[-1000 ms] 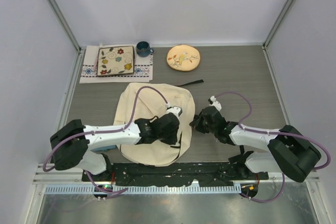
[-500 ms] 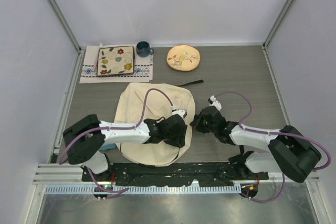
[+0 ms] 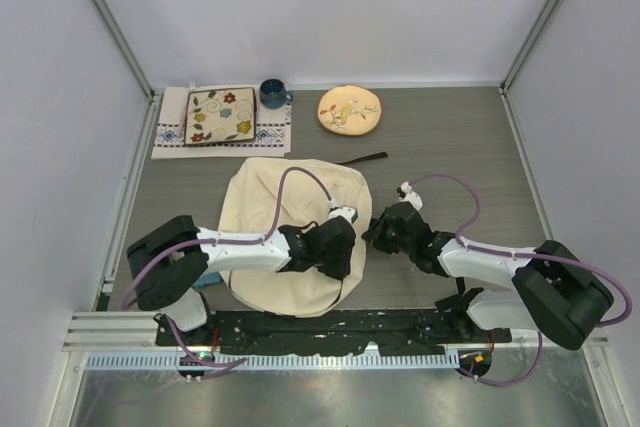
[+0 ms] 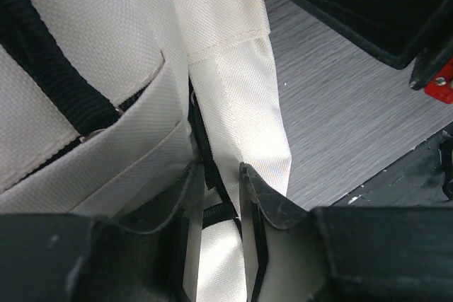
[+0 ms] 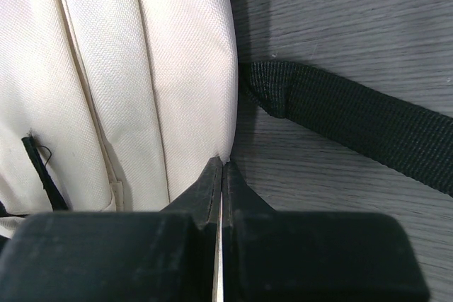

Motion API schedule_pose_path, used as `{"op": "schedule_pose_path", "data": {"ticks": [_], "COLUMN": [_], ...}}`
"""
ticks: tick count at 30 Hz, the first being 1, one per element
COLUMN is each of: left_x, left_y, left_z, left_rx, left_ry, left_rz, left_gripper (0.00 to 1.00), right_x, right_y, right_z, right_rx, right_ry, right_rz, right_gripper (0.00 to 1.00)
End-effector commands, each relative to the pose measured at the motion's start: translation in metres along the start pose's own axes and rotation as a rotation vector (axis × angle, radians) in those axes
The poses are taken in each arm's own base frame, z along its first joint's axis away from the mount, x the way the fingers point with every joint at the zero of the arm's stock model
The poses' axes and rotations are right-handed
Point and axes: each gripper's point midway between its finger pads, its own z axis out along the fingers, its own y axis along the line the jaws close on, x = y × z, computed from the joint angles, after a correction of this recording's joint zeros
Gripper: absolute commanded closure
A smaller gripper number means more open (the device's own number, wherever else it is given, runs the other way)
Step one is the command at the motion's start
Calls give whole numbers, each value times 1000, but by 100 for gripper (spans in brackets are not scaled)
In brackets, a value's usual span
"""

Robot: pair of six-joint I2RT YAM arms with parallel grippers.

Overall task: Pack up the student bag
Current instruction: Zip the student bag at the center of the board.

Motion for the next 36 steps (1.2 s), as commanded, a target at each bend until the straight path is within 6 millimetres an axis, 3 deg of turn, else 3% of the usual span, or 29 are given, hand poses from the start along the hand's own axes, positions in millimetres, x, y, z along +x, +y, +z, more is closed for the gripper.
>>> {"op": "schedule_pose_path", "data": {"ticks": [1, 10, 14, 23, 36], "left_x": [-8, -10, -10, -10, 18], "left_y": [6, 16, 17, 20, 12], "left_z": [5, 2, 1, -5, -22], "left_rx": [-18, -41, -45, -44, 51], "left_ry": [-30, -37, -35, -39, 24], "left_rz": [-16, -28, -27, -18, -31], "left_gripper": [72, 86, 100, 100, 100], "right_x": [-13, -12, -12, -13, -20], "right_y": [8, 7, 6, 6, 15], "right_z": [-1, -1, -1, 1, 11], "right_rx": [-30, -29, -27, -22, -19], "right_ry": [-49, -47, -47, -52, -70], "right_rz": [1, 2, 2, 19, 46], "right_gripper": [99, 99, 99, 99, 99]}}
